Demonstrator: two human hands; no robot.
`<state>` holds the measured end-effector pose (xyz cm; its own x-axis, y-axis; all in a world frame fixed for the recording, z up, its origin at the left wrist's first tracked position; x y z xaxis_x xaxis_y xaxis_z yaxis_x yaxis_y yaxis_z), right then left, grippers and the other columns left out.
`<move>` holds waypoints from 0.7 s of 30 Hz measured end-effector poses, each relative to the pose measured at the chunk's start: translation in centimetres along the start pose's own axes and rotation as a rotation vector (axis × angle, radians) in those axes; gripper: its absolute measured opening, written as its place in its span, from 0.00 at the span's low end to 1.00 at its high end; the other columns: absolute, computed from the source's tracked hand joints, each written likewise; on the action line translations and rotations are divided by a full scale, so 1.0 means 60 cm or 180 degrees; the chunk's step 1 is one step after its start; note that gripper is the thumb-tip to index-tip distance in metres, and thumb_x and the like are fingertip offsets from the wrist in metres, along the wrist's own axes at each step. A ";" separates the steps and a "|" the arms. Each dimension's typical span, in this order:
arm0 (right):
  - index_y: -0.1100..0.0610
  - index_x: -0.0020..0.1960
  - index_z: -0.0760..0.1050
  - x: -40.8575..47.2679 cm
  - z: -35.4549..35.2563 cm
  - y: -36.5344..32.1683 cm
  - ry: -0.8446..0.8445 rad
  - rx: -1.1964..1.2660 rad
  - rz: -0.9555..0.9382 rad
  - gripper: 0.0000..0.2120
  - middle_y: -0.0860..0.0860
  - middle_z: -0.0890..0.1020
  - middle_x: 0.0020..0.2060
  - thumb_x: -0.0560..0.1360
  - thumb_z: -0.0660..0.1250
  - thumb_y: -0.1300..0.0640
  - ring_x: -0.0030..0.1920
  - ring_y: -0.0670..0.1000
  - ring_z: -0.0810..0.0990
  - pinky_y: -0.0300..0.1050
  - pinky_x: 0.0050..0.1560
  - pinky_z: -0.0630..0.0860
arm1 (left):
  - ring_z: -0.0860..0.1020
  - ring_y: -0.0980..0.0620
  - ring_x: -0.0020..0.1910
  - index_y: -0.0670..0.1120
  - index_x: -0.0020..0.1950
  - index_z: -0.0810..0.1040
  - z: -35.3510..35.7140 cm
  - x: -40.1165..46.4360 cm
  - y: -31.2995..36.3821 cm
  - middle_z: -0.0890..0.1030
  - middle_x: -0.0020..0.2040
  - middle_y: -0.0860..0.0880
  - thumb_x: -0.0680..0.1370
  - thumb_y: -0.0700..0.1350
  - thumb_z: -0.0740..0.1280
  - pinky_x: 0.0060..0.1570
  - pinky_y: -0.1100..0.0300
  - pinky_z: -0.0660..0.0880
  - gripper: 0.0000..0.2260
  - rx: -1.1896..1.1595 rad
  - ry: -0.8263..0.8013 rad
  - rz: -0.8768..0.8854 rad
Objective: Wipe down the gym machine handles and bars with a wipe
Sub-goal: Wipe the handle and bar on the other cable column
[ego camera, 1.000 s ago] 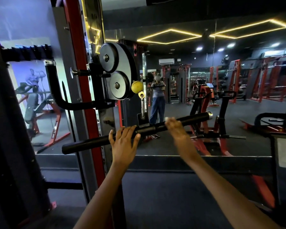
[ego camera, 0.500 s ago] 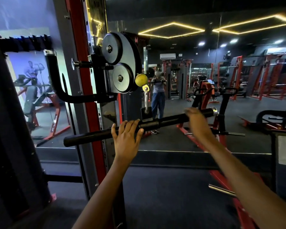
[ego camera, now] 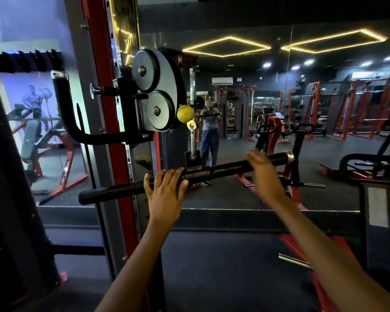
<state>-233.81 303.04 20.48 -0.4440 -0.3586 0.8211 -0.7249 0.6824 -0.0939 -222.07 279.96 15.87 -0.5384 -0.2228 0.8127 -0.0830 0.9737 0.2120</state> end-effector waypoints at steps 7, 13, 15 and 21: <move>0.50 0.65 0.71 -0.040 0.041 0.076 0.0287 0.0385 0.0843 0.16 0.52 0.78 0.58 0.80 0.55 0.48 0.56 0.46 0.79 0.47 0.58 0.76 | 0.73 0.45 0.65 0.49 0.65 0.77 -0.002 0.003 0.005 0.80 0.58 0.50 0.81 0.63 0.41 0.72 0.43 0.45 0.31 0.0172 0.0051 -0.0040; 0.57 0.75 0.54 -0.053 0.060 0.021 0.0009 0.0027 -0.0111 0.37 0.51 0.55 0.76 0.70 0.55 0.78 0.76 0.50 0.51 0.43 0.76 0.50 | 0.73 0.44 0.65 0.48 0.66 0.76 -0.006 0.001 -0.002 0.80 0.58 0.49 0.81 0.62 0.45 0.71 0.42 0.46 0.29 0.0157 0.0055 0.0048; 0.59 0.75 0.56 -0.040 0.027 0.084 0.0154 0.0241 0.0547 0.35 0.54 0.59 0.74 0.71 0.56 0.78 0.74 0.56 0.60 0.54 0.71 0.63 | 0.73 0.44 0.65 0.48 0.66 0.76 -0.008 0.000 -0.001 0.80 0.58 0.48 0.81 0.62 0.45 0.71 0.43 0.47 0.29 0.0183 0.0046 0.0062; 0.46 0.73 0.60 -0.039 0.090 0.044 -0.0246 0.0775 0.0588 0.25 0.56 0.65 0.72 0.78 0.57 0.41 0.71 0.57 0.65 0.56 0.71 0.63 | 0.72 0.45 0.65 0.48 0.66 0.76 -0.006 -0.002 0.000 0.80 0.59 0.48 0.81 0.63 0.43 0.71 0.45 0.45 0.30 0.0148 0.0027 0.0022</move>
<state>-237.51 302.22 15.28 -0.6119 -0.2966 0.7332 -0.7289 0.5714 -0.3771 -221.72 279.96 15.96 -0.5320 -0.2164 0.8186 -0.1183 0.9763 0.1812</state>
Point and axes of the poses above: each hand's wrist, its own x-axis towards the middle knuckle, its own z-axis out of the palm, y = z × x, the point moved 7 cm from there along x, towards the middle knuckle
